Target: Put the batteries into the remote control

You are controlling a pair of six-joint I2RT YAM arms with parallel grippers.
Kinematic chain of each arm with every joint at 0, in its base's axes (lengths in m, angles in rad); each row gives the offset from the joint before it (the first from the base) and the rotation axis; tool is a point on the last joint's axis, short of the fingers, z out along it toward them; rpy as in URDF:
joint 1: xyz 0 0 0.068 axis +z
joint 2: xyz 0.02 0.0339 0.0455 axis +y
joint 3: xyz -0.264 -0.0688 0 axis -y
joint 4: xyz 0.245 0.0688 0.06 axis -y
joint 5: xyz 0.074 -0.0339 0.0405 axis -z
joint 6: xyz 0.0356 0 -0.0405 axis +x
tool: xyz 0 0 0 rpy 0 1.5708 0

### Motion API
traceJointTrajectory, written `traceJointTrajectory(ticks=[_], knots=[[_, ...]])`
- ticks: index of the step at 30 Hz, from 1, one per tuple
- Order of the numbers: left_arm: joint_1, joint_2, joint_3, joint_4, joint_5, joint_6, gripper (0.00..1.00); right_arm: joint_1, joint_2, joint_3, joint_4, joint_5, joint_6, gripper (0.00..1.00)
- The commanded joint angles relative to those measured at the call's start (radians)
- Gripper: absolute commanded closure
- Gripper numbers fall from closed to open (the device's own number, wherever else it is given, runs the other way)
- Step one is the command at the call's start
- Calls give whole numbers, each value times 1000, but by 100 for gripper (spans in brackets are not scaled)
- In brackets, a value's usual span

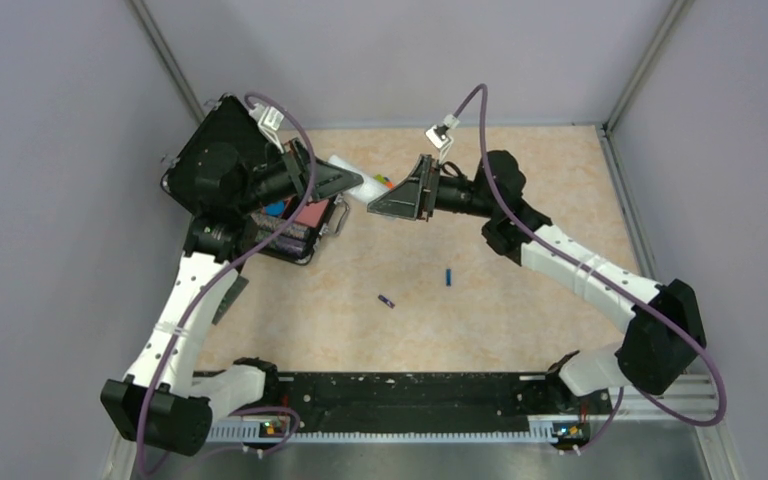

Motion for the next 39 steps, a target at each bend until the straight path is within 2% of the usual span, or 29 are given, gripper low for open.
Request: traceJointTrajectory(ticks=[1,6,11,13,17,24,29,33,36,39], knots=[[3,-53,26,-30,-86,92,100,0,-154,-18,-136,241,-137,3],[3,-87,-3,-55,-182,170,100,-2,-270,-13,-272,432,-183,8],[2,-99,-43,11,-229,163,100,-1,-291,44,-396,513,-145,32],[1,-102,-53,30,-245,147,100,0,-285,49,-390,487,-124,43],[1,-108,-87,99,-264,101,100,16,-255,53,-344,447,-66,58],[0,-104,-100,105,-272,93,100,41,-201,52,-296,419,-5,62],[0,-101,-95,104,-272,101,100,41,-182,39,-270,412,23,55],[0,-97,-98,113,-261,107,100,41,-167,38,-239,403,42,68],[0,-92,-95,113,-256,114,100,41,-154,42,-235,390,47,72],[0,-88,-92,116,-256,115,100,42,-141,42,-236,384,55,72]])
